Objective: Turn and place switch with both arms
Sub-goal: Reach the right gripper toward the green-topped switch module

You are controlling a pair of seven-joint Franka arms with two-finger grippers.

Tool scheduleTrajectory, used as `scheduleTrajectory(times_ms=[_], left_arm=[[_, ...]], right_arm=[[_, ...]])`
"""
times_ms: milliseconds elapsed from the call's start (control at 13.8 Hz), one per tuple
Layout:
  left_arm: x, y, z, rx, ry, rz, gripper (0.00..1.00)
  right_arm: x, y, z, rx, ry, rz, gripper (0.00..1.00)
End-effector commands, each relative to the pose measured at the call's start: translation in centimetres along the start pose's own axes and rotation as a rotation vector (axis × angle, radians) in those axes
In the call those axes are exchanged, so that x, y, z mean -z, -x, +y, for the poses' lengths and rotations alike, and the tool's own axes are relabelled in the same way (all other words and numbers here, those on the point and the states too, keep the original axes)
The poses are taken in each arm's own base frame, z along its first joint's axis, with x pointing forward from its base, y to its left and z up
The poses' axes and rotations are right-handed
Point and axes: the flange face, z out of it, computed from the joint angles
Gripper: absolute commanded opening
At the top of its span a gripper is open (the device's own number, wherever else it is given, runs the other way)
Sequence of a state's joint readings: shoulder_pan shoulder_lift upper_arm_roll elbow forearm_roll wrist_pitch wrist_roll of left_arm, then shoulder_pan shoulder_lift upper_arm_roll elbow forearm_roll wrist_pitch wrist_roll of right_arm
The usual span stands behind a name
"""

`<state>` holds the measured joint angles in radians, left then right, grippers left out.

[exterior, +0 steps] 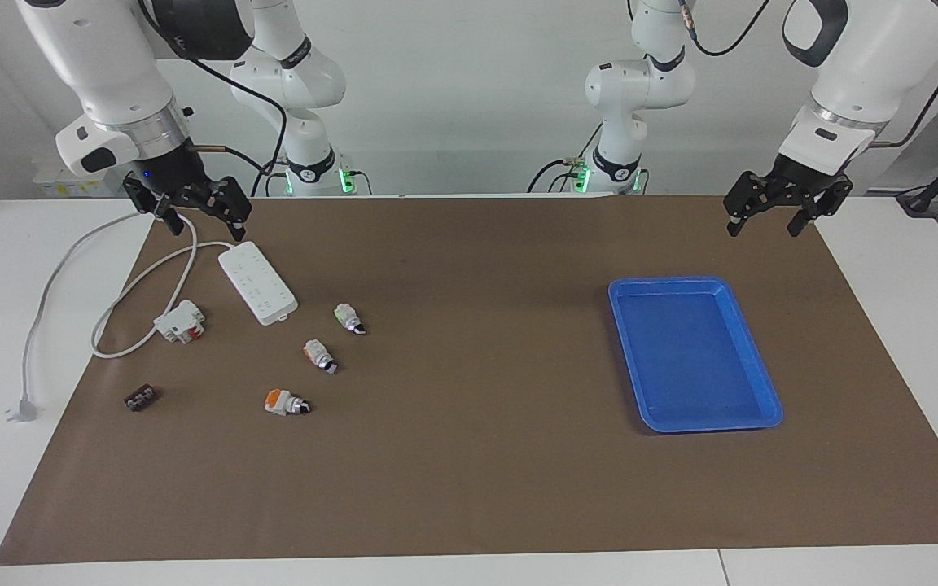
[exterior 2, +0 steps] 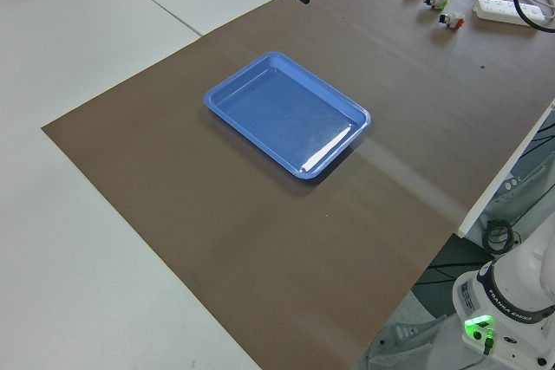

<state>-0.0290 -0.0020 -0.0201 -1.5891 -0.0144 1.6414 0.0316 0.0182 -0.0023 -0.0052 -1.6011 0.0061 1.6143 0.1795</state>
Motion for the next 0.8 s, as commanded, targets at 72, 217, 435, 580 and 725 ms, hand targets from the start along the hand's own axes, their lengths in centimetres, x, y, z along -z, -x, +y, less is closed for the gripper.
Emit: scheduleTrajectory(times_ms=[72,217,435,580,725], left_arm=[[0.2,1.1,-0.4,-0.006,-0.014,0.007,1.00],[0.2,1.1,-0.4,-0.006,-0.015,0.008,1.00],[0.3,1.0,-0.4,-0.005,-0.015,0.017,1.00],[0.3,0.9,-0.4,-0.003,-0.015,0.019,1.00],[0.2,0.9,-0.3,-0.005,-0.015,0.014,1.00]], right_arm=[[0.3,0.1,0.3,-0.014,0.002,0.005,1.00],[0.5,0.3,0.3,-0.011,0.002,0.006,1.00],[0.4,0.7,-0.2,-0.004,0.002,-0.004,1.00],[-0.1,0.5,-0.5,0.004,0.001,0.003,1.00],[-1.1,1.1,-0.9,0.025,0.003,-0.006,0.99]])
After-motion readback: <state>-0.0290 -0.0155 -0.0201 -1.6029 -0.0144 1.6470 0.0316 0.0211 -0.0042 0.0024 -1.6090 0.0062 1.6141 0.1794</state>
